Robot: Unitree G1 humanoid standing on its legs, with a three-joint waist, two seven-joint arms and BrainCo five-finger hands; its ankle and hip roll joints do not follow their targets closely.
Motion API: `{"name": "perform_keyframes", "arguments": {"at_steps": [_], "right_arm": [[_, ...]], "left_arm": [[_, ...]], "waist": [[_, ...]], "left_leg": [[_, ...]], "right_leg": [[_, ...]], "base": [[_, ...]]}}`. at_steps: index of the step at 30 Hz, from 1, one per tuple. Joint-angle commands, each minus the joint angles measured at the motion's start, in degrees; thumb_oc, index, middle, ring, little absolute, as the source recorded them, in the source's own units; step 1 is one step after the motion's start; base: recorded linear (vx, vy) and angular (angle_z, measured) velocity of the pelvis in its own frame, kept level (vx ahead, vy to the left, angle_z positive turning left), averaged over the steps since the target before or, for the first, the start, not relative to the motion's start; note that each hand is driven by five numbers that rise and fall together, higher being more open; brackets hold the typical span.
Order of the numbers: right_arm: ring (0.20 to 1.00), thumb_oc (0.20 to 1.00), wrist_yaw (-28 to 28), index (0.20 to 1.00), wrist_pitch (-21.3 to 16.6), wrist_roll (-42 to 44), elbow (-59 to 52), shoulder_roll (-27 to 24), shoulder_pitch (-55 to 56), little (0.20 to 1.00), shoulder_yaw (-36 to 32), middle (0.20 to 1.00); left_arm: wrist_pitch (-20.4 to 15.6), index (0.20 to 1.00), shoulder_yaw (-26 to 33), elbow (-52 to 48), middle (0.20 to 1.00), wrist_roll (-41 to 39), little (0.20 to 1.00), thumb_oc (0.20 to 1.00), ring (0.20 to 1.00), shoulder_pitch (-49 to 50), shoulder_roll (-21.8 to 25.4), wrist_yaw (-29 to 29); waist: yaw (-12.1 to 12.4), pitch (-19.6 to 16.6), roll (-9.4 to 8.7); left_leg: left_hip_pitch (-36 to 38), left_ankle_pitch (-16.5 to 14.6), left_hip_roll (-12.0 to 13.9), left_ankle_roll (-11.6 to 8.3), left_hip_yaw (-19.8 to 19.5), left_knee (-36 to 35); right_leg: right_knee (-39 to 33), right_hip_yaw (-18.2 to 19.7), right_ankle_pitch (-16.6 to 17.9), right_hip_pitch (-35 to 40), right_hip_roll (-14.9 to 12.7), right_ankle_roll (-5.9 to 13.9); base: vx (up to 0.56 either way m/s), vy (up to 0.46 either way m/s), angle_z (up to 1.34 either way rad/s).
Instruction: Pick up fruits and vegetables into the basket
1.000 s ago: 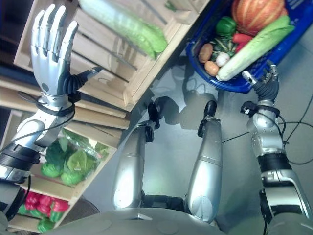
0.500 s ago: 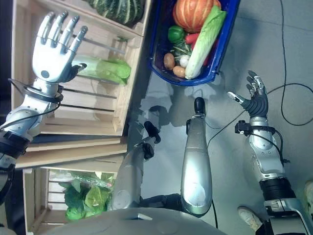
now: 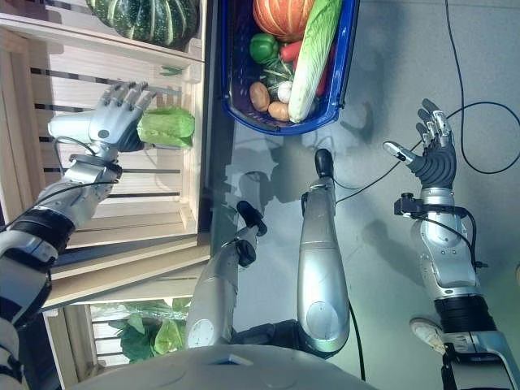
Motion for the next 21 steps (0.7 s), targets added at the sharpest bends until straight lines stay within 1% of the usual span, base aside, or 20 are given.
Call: {"name": "perform_keyframes", "arguments": {"at_steps": [1, 2, 6, 7, 9, 11, 14, 15, 18, 19, 20, 21], "right_arm": [[1.000, 1.000, -0.86, 1.000, -3.70, -0.75, -4.46, -2.35, 1.73, 1.000, -4.22, 1.000], [1.000, 1.000, -0.90, 1.000, -3.55, -0.75, -4.50, -2.23, 2.15, 1.000, -4.15, 1.000], [1.000, 1.000, -1.33, 1.000, -3.69, -0.76, -4.87, -2.05, 1.77, 1.000, -4.19, 1.000], [1.000, 1.000, -1.56, 1.000, -3.47, -0.82, -5.29, -2.06, 1.79, 1.000, -4.30, 1.000], [1.000, 1.000, -2.06, 1.000, -3.34, -1.11, -5.69, -2.16, 2.02, 1.000, -4.55, 1.000], [1.000, 1.000, -2.75, 1.000, -3.60, -1.58, -5.73, -2.41, 1.93, 1.000, -4.60, 1.000], [1.000, 1.000, -3.78, 1.000, -4.41, -2.23, -5.47, -2.90, 1.77, 1.000, -4.73, 1.000], [1.000, 1.000, -4.49, 1.000, -4.52, -2.87, -5.50, -3.11, 1.84, 1.000, -4.84, 1.000], [1.000, 1.000, -6.43, 1.000, -5.07, -4.71, -5.47, -3.50, 1.66, 1.000, -4.47, 1.000], [1.000, 1.000, -6.60, 1.000, -5.22, -5.03, -5.44, -3.56, 1.64, 1.000, -4.44, 1.000], [1.000, 1.000, -7.30, 1.000, -5.59, -5.75, -5.42, -3.71, 1.65, 1.000, -4.27, 1.000], [1.000, 1.000, -7.78, 1.000, -5.84, -6.57, -5.22, -3.79, 1.65, 1.000, -4.14, 1.000]], "left_arm": [[1.68, 1.000, 3.45, 4.56, 1.000, -4.14, 1.000, 1.000, 1.000, 2.19, 0.74, -0.49], [1.98, 1.000, 3.32, 5.13, 1.000, -4.21, 1.000, 1.000, 1.000, 2.72, 0.49, -0.85], [2.57, 1.000, 3.54, 7.24, 1.000, -6.59, 1.000, 1.000, 1.000, 2.98, -0.02, -1.88], [3.55, 1.000, 3.66, 7.96, 1.000, -7.58, 1.000, 1.000, 1.000, 3.12, -0.31, -2.19], [5.65, 1.000, 4.30, 8.53, 1.000, -6.12, 1.000, 1.000, 1.000, 3.54, -0.44, -1.33], [9.36, 1.000, 4.30, 9.77, 1.000, -2.36, 1.000, 1.000, 1.000, 3.57, -0.19, 1.22], [13.88, 1.000, 3.73, 11.11, 1.000, 0.36, 1.000, 1.000, 1.000, 3.11, 0.56, 4.53], [16.11, 1.000, 3.79, 11.03, 1.000, 2.34, 1.000, 1.000, 1.000, 3.24, 0.86, 6.04], [20.23, 1.000, 3.95, 10.66, 1.000, 5.30, 1.000, 1.000, 1.000, 2.65, 1.43, 8.23], [20.83, 1.000, 4.04, 10.56, 1.000, 5.70, 1.000, 1.000, 1.000, 2.49, 1.51, 8.39], [21.90, 1.000, 4.02, 10.23, 1.000, 5.88, 1.000, 1.000, 1.000, 2.32, 1.67, 9.28], [22.24, 1.000, 4.30, 10.06, 1.000, 6.73, 1.000, 1.000, 1.000, 2.17, 1.60, 10.47]], "waist": [[-3.08, -1.62, 2.78], [-2.92, -1.62, 2.70], [-2.42, -1.62, 2.43], [-2.25, -1.62, 2.37], [-2.07, -1.62, 2.37], [-1.92, -1.62, 2.37], [-1.77, -1.62, 2.25], [-1.64, -1.62, 2.23], [-1.32, -1.62, 2.24], [-1.30, -1.62, 2.23], [-1.19, -1.62, 2.27], [-1.09, -1.62, 2.25]], "left_leg": [[-11.29, -0.52, 0.34, 1.16, -2.12, 7.88], [-10.56, -2.37, 0.33, 0.74, -2.75, 8.77], [-12.51, -3.01, 0.15, 1.18, -2.95, 10.11], [-13.18, -3.30, 0.00, 1.39, -3.06, 10.69], [-13.90, -3.65, -0.19, 1.71, -3.13, 11.34], [-14.73, -4.08, -0.25, 1.98, -3.26, 12.12], [-16.02, -4.83, -0.22, 2.34, -3.26, 13.57], [-16.40, -5.01, -0.16, 2.38, -3.24, 13.94], [-17.53, -5.59, -0.17, 2.74, -3.20, 14.74], [-17.76, -5.73, -0.15, 2.76, -3.23, 14.98], [-18.17, -6.02, -0.17, 2.83, -3.28, 15.43], [-18.45, -6.25, -0.20, 2.95, -3.29, 15.72]], "right_leg": [[-3.28, -0.28, -0.51, -0.37, -0.72, 3.30], [-2.52, -0.20, -2.38, 0.61, -0.73, 3.73], [-2.19, -0.04, -2.27, -0.70, -0.67, 3.71], [-1.91, -0.01, -2.22, -1.25, -0.65, 3.71], [-1.70, 0.14, -2.08, -1.95, -0.69, 3.73], [-1.45, 0.52, -1.99, -2.68, -0.81, 3.70], [-0.91, 0.99, -1.85, -3.83, -0.92, 3.55], [-0.79, 1.07, -1.71, -4.19, -1.03, 3.56], [-0.76, 1.37, -1.35, -5.15, -1.23, 3.47], [-0.72, 1.46, -1.31, -5.32, -1.25, 3.49], [-0.61, 1.56, -1.15, -5.68, -1.35, 3.48], [-0.56, 1.59, -1.03, -5.91, -1.44, 3.46]], "base": [[0.01, 0.066, -0.03], [0.08, 0.073, -0.02], [0.02, 0.049, 0.03], [0.01, 0.056, 0.03], [0.02, 0.069, 0.02], [0.02, 0.067, -0.02], [0.01, 0.048, -0.03], [0.01, 0.038, -0.04], [0.00, 0.022, -0.03], [0.00, 0.030, 0.02], [0.01, 0.032, 0.05], [0.01, 0.033, 0.07]]}}
